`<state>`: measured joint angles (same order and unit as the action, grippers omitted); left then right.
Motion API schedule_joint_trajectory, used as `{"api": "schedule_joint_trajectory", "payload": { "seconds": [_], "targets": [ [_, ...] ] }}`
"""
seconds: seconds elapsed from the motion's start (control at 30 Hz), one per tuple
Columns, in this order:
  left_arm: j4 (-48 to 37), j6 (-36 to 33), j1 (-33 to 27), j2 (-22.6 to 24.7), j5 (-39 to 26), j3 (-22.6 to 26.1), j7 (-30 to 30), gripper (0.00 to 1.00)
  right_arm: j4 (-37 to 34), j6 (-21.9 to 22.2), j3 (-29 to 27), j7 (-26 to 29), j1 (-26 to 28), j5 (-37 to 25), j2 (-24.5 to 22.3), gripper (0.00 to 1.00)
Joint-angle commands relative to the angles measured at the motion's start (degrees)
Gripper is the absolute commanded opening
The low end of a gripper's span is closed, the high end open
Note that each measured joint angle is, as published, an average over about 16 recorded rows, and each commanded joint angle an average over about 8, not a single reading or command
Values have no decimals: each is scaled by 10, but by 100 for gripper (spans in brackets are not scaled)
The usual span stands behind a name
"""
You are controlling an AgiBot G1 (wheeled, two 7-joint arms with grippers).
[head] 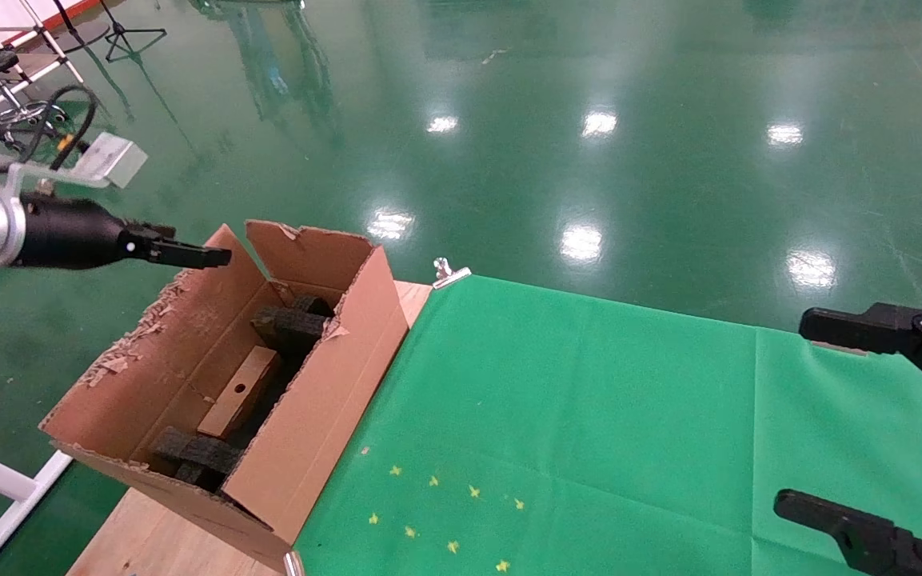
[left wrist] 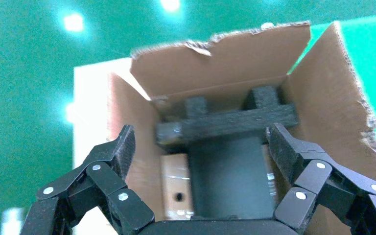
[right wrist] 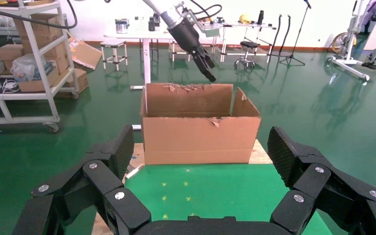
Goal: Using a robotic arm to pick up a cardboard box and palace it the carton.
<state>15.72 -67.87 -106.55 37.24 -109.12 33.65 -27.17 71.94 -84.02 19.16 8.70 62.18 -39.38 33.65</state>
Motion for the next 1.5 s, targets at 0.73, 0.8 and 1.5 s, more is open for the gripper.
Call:
{"api": "schedule_joint_trajectory", "payload": {
  "seconds": [0.73, 0.8, 1.5],
  "targets": [
    [124, -35, 77, -3, 110, -26, 24, 100, 0, 0, 0, 0, 0, 0, 0, 100],
    [142, -41, 92, -4, 133, -32, 30, 100, 0, 0, 0, 0, 0, 0, 0, 100],
    [329, -100, 246, -12, 364, -94, 87, 100, 0, 0, 0, 0, 0, 0, 0, 100]
  ]
}}
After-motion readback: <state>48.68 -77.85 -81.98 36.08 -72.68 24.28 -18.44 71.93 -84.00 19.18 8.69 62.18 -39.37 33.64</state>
